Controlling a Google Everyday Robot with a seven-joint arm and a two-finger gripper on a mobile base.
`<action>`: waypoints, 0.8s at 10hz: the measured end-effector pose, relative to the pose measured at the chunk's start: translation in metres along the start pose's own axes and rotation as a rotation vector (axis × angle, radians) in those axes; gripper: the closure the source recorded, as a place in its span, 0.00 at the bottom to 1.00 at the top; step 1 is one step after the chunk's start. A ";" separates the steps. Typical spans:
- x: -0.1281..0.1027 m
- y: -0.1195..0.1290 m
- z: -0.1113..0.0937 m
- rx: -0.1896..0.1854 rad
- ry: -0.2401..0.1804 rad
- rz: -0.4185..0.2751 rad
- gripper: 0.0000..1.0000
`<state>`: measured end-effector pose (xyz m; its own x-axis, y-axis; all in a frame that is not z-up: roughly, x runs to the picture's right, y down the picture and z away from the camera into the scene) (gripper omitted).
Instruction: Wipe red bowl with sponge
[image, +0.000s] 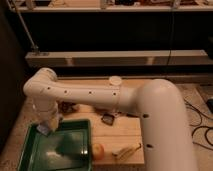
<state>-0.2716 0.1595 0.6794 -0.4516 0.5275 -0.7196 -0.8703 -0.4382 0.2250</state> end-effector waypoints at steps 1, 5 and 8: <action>0.000 0.000 0.000 0.000 0.000 0.000 1.00; 0.000 0.000 0.000 0.000 0.000 0.000 1.00; -0.002 -0.001 0.001 -0.004 -0.002 0.021 1.00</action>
<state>-0.2698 0.1599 0.6807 -0.4707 0.5197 -0.7130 -0.8596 -0.4523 0.2378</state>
